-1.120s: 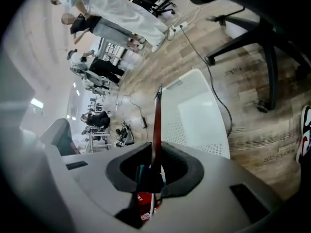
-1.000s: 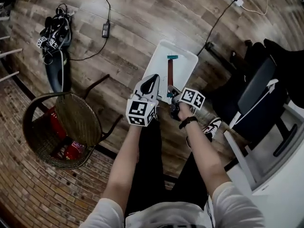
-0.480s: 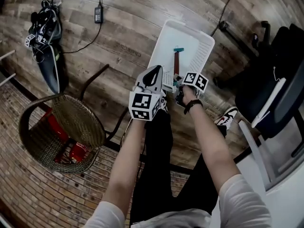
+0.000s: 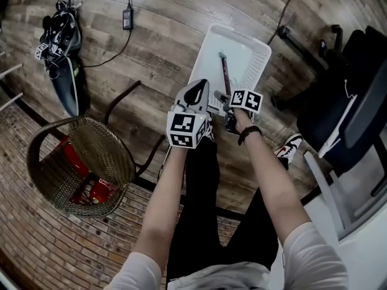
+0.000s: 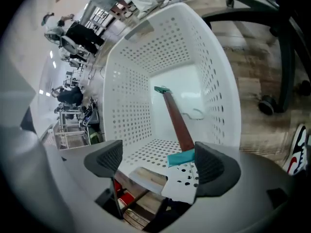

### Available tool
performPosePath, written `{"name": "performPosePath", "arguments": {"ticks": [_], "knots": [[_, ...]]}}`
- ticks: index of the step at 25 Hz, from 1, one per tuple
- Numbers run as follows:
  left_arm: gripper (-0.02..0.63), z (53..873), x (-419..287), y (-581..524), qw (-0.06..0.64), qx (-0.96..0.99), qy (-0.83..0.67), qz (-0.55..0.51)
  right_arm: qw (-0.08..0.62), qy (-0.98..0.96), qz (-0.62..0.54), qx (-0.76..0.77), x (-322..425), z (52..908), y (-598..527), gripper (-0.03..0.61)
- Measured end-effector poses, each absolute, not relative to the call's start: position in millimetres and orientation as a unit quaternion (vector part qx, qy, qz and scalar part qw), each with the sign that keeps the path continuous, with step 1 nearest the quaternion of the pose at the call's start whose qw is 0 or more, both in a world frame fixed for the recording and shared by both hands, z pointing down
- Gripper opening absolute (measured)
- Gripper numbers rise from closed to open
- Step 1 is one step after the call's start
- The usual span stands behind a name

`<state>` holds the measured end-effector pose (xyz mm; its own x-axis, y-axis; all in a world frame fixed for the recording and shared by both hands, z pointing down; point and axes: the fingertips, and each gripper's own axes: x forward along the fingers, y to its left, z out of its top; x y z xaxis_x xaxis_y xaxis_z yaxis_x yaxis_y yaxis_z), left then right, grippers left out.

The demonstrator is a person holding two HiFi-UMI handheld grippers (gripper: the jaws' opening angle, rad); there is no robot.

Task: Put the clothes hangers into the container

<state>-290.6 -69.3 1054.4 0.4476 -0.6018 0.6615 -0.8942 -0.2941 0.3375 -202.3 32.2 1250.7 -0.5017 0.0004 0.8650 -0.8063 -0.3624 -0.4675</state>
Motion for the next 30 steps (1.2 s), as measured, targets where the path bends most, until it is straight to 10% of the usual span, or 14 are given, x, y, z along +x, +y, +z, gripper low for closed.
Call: {"name": "performPosePath", "arguments": {"ticks": [30], "knots": [[0.014,829.9,-193.5,-24.5,0.328,0.780,-0.493,0.203,0.256,-0.675,0.541,0.431,-72.9,908.4,19.1,0.322]]}}
